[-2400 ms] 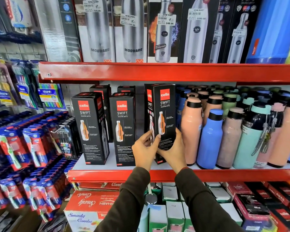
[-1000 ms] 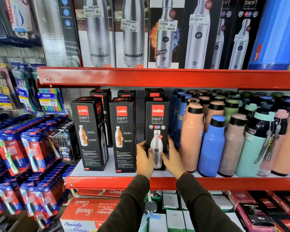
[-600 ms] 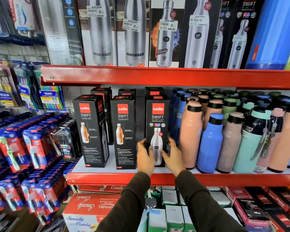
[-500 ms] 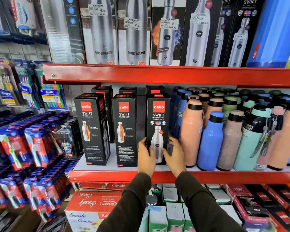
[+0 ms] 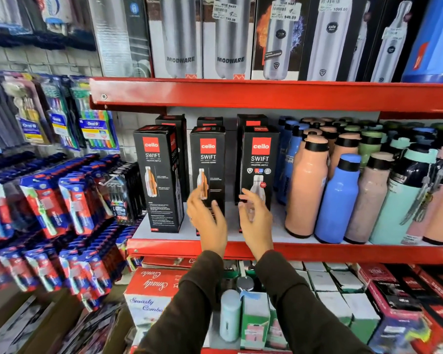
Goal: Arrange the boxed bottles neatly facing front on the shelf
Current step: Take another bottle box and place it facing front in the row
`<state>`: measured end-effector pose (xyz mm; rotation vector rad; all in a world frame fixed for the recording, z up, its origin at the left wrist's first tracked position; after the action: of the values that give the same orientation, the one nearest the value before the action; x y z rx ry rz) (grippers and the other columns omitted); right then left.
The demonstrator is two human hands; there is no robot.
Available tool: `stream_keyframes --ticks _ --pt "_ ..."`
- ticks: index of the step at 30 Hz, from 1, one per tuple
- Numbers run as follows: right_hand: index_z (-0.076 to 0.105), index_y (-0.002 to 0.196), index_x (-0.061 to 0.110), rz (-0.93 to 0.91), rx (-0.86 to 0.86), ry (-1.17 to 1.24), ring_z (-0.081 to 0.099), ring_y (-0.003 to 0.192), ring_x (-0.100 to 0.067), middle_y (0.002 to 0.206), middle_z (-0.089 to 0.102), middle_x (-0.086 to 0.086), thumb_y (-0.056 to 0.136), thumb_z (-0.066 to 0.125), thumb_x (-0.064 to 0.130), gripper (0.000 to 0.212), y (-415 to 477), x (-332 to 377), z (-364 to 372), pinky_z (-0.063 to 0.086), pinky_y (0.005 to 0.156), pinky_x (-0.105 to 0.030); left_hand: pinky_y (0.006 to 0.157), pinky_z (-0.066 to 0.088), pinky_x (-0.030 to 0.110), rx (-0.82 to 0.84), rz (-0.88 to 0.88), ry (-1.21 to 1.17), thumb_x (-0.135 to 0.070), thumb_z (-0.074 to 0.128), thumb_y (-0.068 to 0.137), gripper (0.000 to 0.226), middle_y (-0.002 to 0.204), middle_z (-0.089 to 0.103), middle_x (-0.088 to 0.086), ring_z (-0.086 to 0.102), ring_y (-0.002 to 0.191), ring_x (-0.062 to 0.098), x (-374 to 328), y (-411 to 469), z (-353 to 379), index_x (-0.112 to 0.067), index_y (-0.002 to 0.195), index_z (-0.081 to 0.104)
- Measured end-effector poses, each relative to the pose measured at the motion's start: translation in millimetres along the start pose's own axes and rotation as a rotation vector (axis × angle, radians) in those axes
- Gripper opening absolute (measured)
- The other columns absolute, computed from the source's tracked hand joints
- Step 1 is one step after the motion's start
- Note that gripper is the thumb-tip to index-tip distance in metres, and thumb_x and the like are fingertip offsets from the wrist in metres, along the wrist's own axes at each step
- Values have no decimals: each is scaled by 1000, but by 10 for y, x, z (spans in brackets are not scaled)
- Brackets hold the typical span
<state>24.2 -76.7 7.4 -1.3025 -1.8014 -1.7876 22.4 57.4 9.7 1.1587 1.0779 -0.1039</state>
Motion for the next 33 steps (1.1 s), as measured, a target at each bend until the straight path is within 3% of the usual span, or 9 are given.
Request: stream_keyframes --ticks 3,5,7,12,18,21,24,27,33 --pt "41 147 17 152 183 34 50 130 -8 146 49 -1 101 48 17 46 4 4 283 37 101 -7 115 22 33 83 -156 10 -6 46 98 54 153 33 14 30 143 27 209 139 -111 -7 150 30" --pt "29 153 16 238 265 10 35 144 -15 157 36 -2 103 44 20 52 12 -16 423 30 117 -25 119 19 35 201 -207 -24 -10 43 101 55 158 28 14 24 149 27 343 201 -139 -6 153 24" --pt "23 155 14 289 300 -36 26 149 -18 161 29 -4 104 41 20 55 29 -36 517 22 122 -33 121 21 32 312 -269 -75 -14 42 103 54 160 29 12 27 149 24 466 253 -159 -7 154 24" --pt "24 153 14 318 311 -51 35 144 -21 156 37 -8 100 42 6 57 8 -28 632 25 116 -26 108 39 28 433 -414 -91 -22 48 102 48 141 55 17 52 133 24 690 335 -196 -12 148 39" --pt "29 151 20 222 248 -49 41 136 -14 147 43 -5 82 60 -4 80 -16 20 642 32 114 -27 110 44 33 439 -376 -154 -23 56 99 45 135 62 12 58 126 18 718 432 -256 -13 142 50" --pt "30 150 20 181 209 -39 43 134 -13 145 43 -5 75 75 2 90 14 38 650 36 114 -30 100 45 13 419 -361 -227 -25 59 97 45 137 61 7 56 120 7 675 463 -293 -15 140 53" --pt "30 149 23 156 170 -29 46 133 -13 144 45 -2 69 83 9 97 50 71 664 40 113 -34 105 46 24 408 -356 -302 -27 65 93 46 136 62 2 58 120 4 613 491 -315 -18 138 56" --pt "28 150 23 134 139 -47 47 133 -14 142 47 -2 66 88 22 103 82 116 682 43 110 -38 98 51 18 384 -347 -321 -31 72 87 46 129 68 1 63 107 -10 567 525 -354 -20 131 63" --pt "31 145 31 131 36 -48 50 128 -9 139 50 8 60 86 49 102 89 187 669 47 103 -32 97 56 44 363 -412 -420 -43 77 80 45 113 76 0 69 110 9 515 491 -425 -21 119 72"
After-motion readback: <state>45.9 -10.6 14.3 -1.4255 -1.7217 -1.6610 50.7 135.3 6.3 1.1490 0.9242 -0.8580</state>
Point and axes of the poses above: each hand's wrist, its own y-axis towards the middle knuckle, its own z-axis out of the palm, x = y × z, the point moved 4 cm from there along y, towards the middle knuckle
